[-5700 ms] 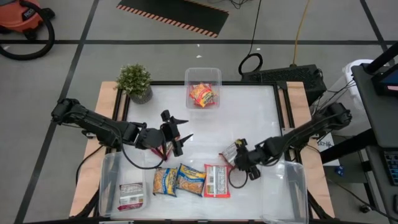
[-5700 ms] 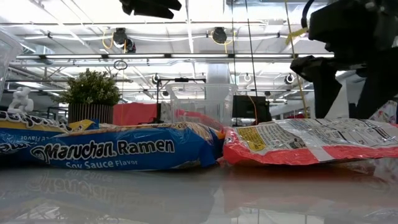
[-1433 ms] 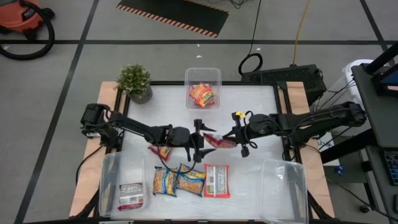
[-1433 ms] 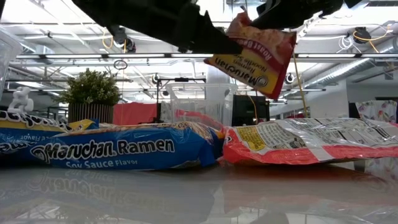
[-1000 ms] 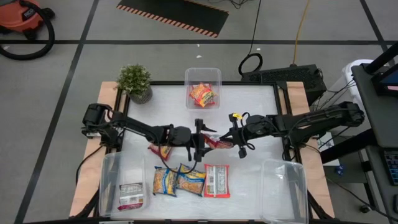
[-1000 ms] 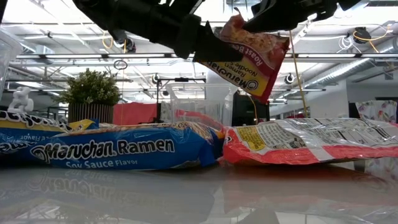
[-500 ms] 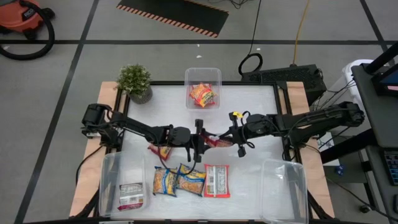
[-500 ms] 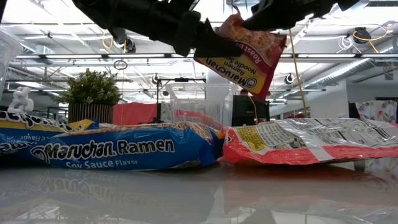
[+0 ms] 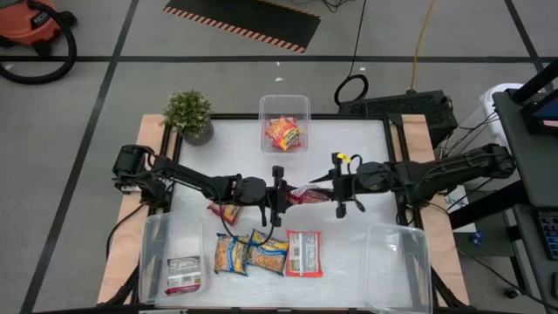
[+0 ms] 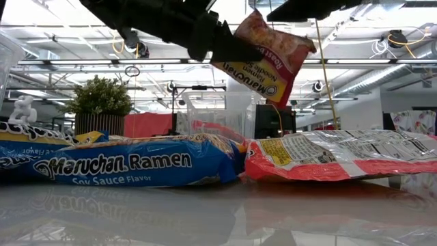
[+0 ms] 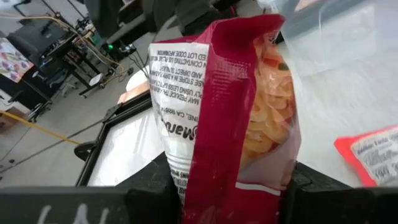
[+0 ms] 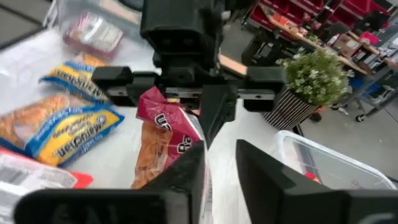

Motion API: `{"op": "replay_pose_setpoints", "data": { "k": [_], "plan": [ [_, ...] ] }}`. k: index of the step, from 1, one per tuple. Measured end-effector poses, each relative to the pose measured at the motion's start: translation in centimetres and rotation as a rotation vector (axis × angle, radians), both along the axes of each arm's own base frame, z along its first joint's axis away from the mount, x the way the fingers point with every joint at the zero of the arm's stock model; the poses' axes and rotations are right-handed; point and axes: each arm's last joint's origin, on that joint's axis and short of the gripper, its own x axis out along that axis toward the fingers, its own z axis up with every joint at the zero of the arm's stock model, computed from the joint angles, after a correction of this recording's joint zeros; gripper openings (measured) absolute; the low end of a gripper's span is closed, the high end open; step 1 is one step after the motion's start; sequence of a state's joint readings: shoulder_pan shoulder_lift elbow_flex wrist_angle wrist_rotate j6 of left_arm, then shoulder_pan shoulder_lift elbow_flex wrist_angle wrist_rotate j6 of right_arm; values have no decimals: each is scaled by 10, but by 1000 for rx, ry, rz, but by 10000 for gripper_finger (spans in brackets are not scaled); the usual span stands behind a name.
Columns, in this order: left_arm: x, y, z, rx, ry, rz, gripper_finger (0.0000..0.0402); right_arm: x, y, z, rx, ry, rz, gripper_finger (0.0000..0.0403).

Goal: Sort Maruchan noodles
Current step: Put the right red noodle pack into the bottom left transparent bin

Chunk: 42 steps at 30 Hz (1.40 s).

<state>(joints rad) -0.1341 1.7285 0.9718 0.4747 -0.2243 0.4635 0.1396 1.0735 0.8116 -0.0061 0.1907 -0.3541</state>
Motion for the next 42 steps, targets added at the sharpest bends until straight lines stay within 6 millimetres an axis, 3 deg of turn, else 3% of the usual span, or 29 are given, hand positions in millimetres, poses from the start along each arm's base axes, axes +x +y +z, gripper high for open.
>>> {"op": "replay_pose_setpoints", "data": {
  "k": [5,11,18,27,33,42],
  "plan": [
    [-12,-1,16,-81,12,50,150,-18,-3,11,43,-17,-28,122],
    [-41,-6,50,-214,26,128,151,-43,-7,22,54,-28,-87,129],
    [-103,-7,90,-445,108,200,151,-64,-10,26,49,-5,-90,124],
    [-184,-5,125,-799,201,133,152,-66,-10,19,42,72,-91,124],
    [-214,-18,126,-975,405,7,152,-62,-9,13,93,116,-115,123],
    [-241,-49,116,-1151,798,-91,152,-52,-8,4,77,170,-115,123]
  ]
}}
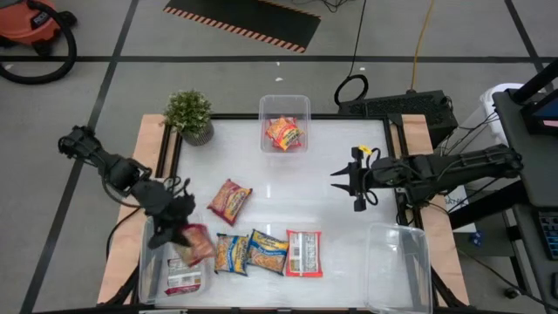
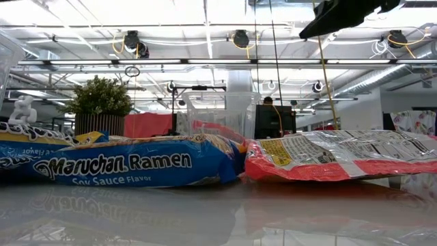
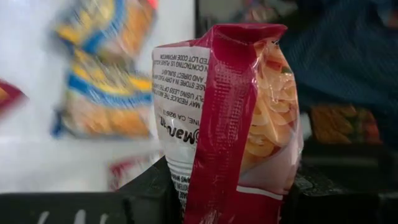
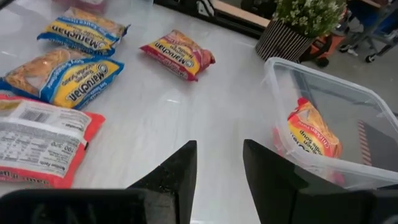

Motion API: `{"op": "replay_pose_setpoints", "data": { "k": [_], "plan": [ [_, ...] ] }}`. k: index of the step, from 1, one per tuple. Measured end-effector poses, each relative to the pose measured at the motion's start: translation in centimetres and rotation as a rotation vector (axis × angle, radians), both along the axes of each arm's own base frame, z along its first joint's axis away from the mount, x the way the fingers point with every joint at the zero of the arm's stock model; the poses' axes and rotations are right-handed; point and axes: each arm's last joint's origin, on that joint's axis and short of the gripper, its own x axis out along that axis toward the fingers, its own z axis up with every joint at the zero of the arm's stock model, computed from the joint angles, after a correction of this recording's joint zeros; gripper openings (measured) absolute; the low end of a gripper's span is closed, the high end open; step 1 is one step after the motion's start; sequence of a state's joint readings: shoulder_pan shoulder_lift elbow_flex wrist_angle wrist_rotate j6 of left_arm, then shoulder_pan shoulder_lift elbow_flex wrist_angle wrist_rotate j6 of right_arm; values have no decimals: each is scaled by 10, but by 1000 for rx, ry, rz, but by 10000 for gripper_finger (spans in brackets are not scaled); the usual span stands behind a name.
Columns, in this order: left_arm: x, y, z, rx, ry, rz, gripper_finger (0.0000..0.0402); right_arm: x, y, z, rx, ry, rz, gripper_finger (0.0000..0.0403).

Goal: Sort Maruchan noodles
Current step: Put the right red noodle pack into the bottom left transparent bin

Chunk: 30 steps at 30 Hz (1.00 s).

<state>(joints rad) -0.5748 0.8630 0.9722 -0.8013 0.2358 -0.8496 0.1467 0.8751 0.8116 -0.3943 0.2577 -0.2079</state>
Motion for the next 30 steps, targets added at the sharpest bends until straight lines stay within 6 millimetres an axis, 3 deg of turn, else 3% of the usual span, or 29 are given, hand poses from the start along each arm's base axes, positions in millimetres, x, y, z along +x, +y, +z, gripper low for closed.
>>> {"op": "replay_pose_setpoints", "data": {
  "k": [11,30],
  "plan": [
    [-29,-14,-22,138,339,-74,152,6,1,-5,-16,34,7,123],
    [-1,-52,-56,251,537,68,152,6,1,-6,-22,36,11,123]
  ]
}}
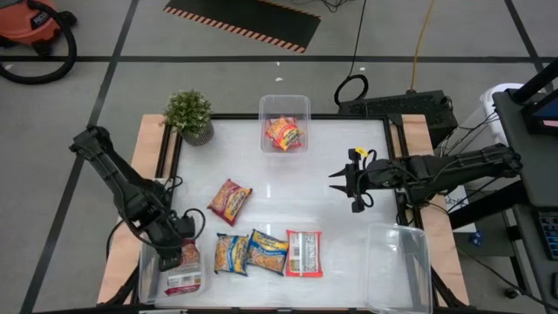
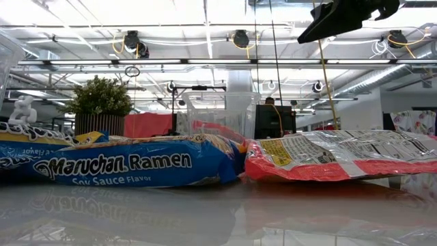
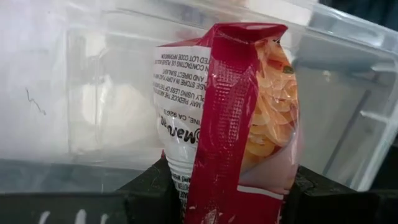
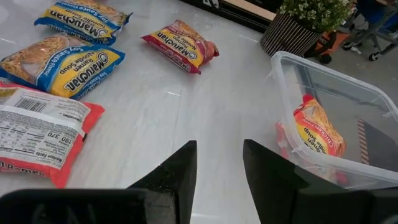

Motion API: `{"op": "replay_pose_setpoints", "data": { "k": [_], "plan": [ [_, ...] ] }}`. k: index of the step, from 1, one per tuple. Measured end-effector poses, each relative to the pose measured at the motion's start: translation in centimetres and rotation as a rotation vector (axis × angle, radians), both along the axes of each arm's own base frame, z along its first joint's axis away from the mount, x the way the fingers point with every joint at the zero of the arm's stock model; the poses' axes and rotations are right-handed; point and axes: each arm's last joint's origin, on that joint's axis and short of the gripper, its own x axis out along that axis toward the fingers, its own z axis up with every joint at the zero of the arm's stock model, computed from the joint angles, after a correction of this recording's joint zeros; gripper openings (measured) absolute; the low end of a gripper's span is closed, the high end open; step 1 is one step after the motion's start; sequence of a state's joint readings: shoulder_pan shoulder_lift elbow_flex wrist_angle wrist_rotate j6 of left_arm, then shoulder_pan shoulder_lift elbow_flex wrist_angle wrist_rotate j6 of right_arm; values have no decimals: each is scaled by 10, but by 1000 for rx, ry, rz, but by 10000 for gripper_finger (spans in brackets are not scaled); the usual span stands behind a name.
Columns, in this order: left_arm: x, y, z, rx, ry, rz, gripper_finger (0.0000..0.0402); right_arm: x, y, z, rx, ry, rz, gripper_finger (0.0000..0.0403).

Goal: Sort Maruchan noodles
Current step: Put the right red noodle pack into the bottom left transparent bin, then put the orange noodle pack into the top transparent bin

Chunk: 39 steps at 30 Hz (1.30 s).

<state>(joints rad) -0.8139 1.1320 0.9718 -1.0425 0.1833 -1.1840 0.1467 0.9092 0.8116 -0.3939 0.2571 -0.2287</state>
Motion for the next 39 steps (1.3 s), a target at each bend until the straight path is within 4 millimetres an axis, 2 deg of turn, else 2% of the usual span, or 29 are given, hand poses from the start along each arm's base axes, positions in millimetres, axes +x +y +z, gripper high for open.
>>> {"op": "replay_pose_setpoints", "data": {
  "k": [5,14,25,33,39],
  "plan": [
    [5,-6,-9,33,58,50,170,0,0,0,4,-1,-2,123],
    [0,-9,-14,55,150,64,240,0,0,0,0,0,0,123],
    [-10,14,-3,-93,451,107,243,2,0,4,-15,-43,13,123],
    [-9,33,12,-203,374,186,243,3,0,4,2,-49,7,123],
    [-5,43,24,-302,225,207,243,3,4,0,69,-49,88,123]
  ]
}}
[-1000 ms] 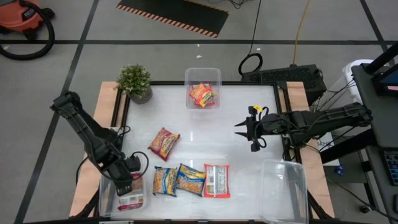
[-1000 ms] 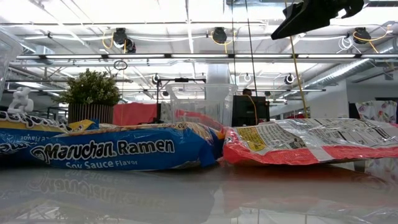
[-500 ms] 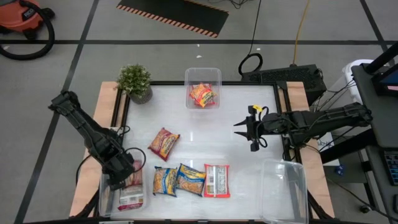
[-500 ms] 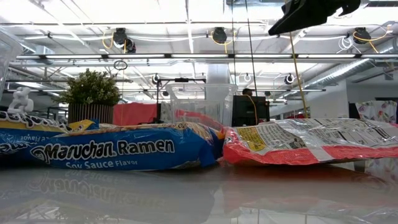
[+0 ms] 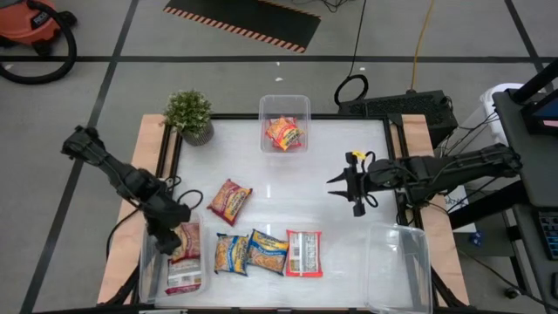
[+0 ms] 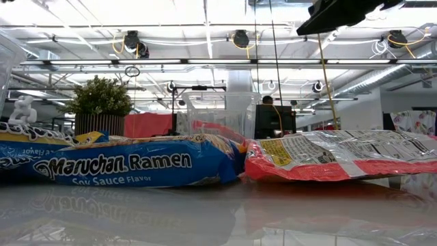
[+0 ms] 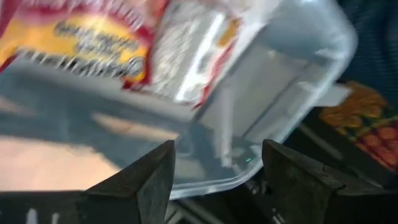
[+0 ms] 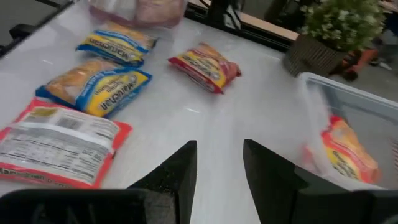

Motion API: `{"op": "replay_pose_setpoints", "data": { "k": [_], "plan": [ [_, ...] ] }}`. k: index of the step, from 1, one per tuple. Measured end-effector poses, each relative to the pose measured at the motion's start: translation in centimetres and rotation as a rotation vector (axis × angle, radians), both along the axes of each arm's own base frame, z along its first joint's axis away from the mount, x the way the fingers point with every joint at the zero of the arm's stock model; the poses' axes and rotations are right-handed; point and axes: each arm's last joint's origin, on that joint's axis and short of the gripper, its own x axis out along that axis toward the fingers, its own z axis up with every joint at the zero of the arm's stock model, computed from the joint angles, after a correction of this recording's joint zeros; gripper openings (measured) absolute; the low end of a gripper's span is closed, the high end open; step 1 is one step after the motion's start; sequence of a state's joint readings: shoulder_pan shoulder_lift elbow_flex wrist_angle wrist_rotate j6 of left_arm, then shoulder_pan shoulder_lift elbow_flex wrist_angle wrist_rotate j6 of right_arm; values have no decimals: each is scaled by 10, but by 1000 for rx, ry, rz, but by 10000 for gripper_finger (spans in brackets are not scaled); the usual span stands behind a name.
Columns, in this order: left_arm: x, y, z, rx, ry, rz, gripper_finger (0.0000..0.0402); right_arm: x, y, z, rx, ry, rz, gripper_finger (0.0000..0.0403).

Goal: Sort Maruchan noodles
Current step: Put the orange noodle pack into the top transparent bin

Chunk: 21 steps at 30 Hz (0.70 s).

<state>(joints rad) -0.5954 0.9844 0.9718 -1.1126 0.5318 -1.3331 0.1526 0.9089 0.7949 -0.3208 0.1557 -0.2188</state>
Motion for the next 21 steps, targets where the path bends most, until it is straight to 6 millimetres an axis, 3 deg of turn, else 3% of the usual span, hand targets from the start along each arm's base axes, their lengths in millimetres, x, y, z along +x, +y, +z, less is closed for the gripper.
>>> {"op": "replay_pose_setpoints", "data": {
  "k": [9,13,21],
  "plan": [
    [33,2,31,-67,-619,105,243,1,16,-35,49,60,43,123],
    [49,7,35,131,-870,113,243,7,32,-57,118,105,61,123],
    [95,13,16,559,-1026,106,243,24,64,-100,139,299,125,123]
  ]
}}
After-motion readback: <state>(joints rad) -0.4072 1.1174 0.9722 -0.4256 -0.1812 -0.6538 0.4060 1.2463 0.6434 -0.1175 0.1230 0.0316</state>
